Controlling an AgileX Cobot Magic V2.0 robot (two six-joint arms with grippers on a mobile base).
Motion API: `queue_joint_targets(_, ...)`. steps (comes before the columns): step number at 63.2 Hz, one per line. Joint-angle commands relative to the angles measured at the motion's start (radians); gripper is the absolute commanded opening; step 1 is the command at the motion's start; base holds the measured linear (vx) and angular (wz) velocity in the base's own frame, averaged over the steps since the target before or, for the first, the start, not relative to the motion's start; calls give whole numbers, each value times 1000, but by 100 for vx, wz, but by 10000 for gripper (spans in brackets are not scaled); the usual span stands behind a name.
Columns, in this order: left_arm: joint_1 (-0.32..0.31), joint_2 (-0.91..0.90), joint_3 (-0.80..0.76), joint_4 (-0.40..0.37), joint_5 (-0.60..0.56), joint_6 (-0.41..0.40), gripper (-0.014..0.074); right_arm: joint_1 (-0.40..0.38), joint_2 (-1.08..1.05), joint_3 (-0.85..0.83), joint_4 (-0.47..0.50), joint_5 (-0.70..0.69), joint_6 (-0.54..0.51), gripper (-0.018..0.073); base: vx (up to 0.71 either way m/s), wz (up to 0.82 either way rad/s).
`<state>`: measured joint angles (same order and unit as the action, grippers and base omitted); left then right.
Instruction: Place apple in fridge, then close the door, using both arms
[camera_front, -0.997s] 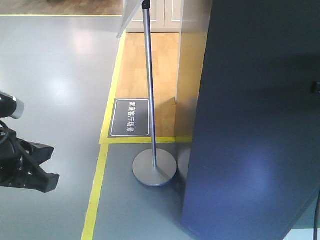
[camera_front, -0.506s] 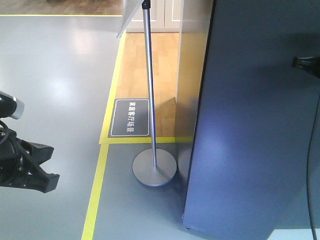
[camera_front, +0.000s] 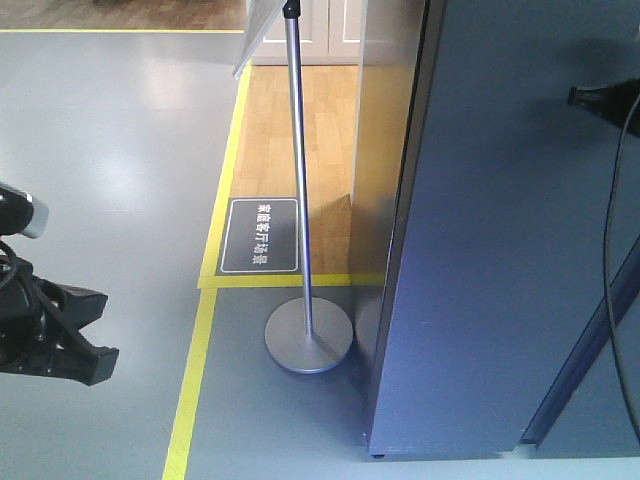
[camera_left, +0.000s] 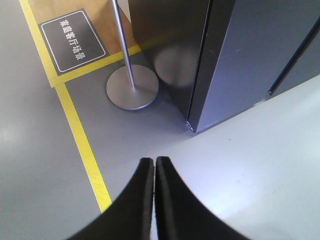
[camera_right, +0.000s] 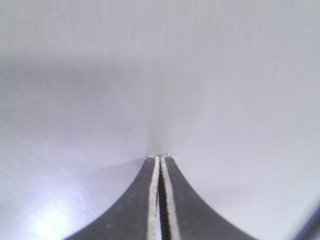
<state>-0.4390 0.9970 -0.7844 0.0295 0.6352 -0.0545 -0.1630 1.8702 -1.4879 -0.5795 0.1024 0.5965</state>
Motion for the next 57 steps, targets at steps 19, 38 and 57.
queue_joint_targets(19, 1, -17, -27, 1, -53, -8, -6, 126, -97, -62, 30, 190, -92, -3, 0, 0)
queue_joint_targets(38, 1, -17, -27, 1, -53, -8, -6, 189, -161, -62, 580, 475, -632, -3, 0, 0)
queue_joint_targets(57, 1, -17, -27, 1, -53, -8, -6, 195, -331, 55, 837, 488, -817, -3, 0, 0)
